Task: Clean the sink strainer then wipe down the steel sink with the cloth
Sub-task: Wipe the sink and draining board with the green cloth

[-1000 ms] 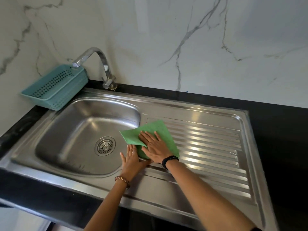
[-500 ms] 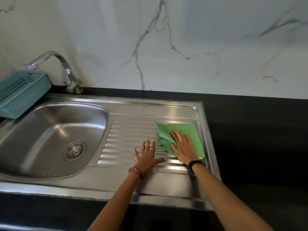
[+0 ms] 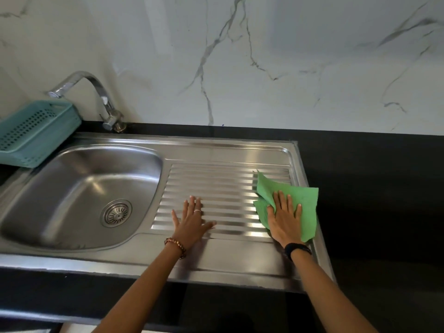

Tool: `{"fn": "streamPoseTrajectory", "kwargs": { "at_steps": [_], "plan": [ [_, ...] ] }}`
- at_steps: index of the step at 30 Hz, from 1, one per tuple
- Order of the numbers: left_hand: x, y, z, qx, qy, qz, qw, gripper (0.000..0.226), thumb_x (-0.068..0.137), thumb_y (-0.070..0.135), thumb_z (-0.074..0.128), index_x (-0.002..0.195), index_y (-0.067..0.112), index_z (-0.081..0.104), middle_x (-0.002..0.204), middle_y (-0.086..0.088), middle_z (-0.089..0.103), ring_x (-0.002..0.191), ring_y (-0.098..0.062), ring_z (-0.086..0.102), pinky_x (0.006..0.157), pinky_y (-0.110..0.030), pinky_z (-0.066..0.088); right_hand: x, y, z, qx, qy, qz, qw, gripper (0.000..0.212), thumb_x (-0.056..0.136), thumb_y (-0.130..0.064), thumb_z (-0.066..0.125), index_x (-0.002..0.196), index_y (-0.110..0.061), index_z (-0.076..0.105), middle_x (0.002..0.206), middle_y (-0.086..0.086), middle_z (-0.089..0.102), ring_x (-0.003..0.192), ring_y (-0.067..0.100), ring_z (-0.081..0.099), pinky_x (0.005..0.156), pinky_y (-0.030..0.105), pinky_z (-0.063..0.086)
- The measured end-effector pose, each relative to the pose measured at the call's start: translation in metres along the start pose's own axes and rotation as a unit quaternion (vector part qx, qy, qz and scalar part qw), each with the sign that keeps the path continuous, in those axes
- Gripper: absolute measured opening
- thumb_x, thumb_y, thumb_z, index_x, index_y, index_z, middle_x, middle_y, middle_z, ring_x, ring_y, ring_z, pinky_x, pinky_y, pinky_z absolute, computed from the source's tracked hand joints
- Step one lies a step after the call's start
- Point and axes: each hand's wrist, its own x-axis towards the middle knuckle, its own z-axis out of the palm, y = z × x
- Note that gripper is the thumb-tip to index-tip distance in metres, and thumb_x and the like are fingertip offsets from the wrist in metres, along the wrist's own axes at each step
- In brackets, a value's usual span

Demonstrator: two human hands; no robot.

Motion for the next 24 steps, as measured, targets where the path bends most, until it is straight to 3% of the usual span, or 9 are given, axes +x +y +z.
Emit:
{"fn": "streamPoseTrajectory", "kwargs": {
  "at_steps": [4, 8, 13, 16, 18, 21, 24],
  "plan": [
    [-0.007, -0.042, -0.018, 0.014, 0.048, -0.058, 0.997, 0.095, 0.085, 0.06, 0.044, 0.147, 0.011, -0.008, 0.156, -0.014, -0.016, 0.144, -0.027, -0.014, 0.113, -0.058, -0.006, 0.009, -0.035, 0.0, 0.016, -0.024, 0.0, 1.0, 0.053, 0.099, -0.031, 0.023, 0.149, -0.016, 0.012, 0.16, 0.004, 0.007, 0.147, 0.026, 0.001, 0.117, 0.055, -0.005],
    [-0.013, -0.07, -0.027, -0.05, 0.057, -0.124, 0.989, 0.104, 0.077, 0.063, 0.054, 0.147, 0.01, 0.0, 0.157, -0.015, -0.006, 0.145, -0.03, -0.005, 0.114, -0.058, 0.004, 0.009, -0.104, 0.02, 0.02, -0.07, -0.101, 0.992, 0.052, 0.099, -0.034, 0.024, 0.149, -0.018, 0.015, 0.16, 0.002, 0.005, 0.147, 0.026, -0.001, 0.117, 0.052, -0.007],
    [-0.016, -0.083, -0.033, -0.077, 0.074, -0.113, 0.988, 0.094, 0.077, 0.053, 0.063, 0.146, 0.008, 0.018, 0.157, -0.01, 0.012, 0.144, -0.025, 0.016, 0.117, -0.045, 0.021, 0.025, -0.202, 0.054, 0.002, -0.106, -0.209, 0.972, 0.055, 0.099, -0.038, 0.023, 0.149, -0.018, 0.014, 0.16, -0.001, 0.003, 0.147, 0.026, -0.004, 0.115, 0.054, -0.01],
    [-0.019, -0.095, -0.039, -0.094, 0.073, -0.091, 0.989, 0.083, 0.078, 0.042, 0.068, 0.144, 0.013, 0.026, 0.155, -0.006, 0.021, 0.135, -0.025, 0.037, 0.108, -0.036, 0.035, 0.031, -0.244, 0.068, -0.016, -0.121, -0.262, 0.957, 0.055, 0.099, -0.037, 0.023, 0.149, -0.017, 0.015, 0.16, -0.001, 0.005, 0.147, 0.027, -0.003, 0.114, 0.055, -0.01],
    [-0.022, -0.101, -0.043, -0.101, 0.068, -0.085, 0.989, 0.08, 0.077, 0.037, 0.069, 0.143, 0.016, 0.029, 0.153, -0.002, 0.027, 0.124, -0.025, 0.051, 0.1, -0.037, 0.043, 0.03, -0.263, 0.076, -0.032, -0.128, -0.307, 0.943, 0.053, 0.099, -0.036, 0.023, 0.148, -0.017, 0.02, 0.16, -0.001, 0.008, 0.147, 0.027, -0.002, 0.113, 0.056, -0.011],
    [-0.023, -0.102, -0.043, -0.116, 0.075, -0.079, 0.987, 0.063, 0.076, 0.032, 0.071, 0.13, 0.011, 0.047, 0.14, 0.0, 0.045, 0.107, -0.026, 0.06, 0.091, -0.041, 0.049, 0.024, -0.268, 0.084, -0.059, -0.131, -0.366, 0.919, 0.051, 0.098, -0.036, 0.026, 0.146, -0.019, 0.024, 0.159, -0.002, 0.011, 0.147, 0.024, 0.001, 0.114, 0.055, -0.011],
    [-0.026, -0.1, -0.041, -0.116, 0.064, -0.075, 0.988, 0.056, 0.08, 0.03, 0.068, 0.128, 0.01, 0.049, 0.146, 0.001, 0.036, 0.104, -0.027, 0.062, 0.092, -0.042, 0.049, 0.019, -0.257, 0.086, -0.049, -0.132, -0.38, 0.914, 0.053, 0.098, -0.036, 0.024, 0.148, -0.021, 0.016, 0.159, -0.004, 0.009, 0.147, 0.019, 0.001, 0.114, 0.051, -0.014]
  ]
}}
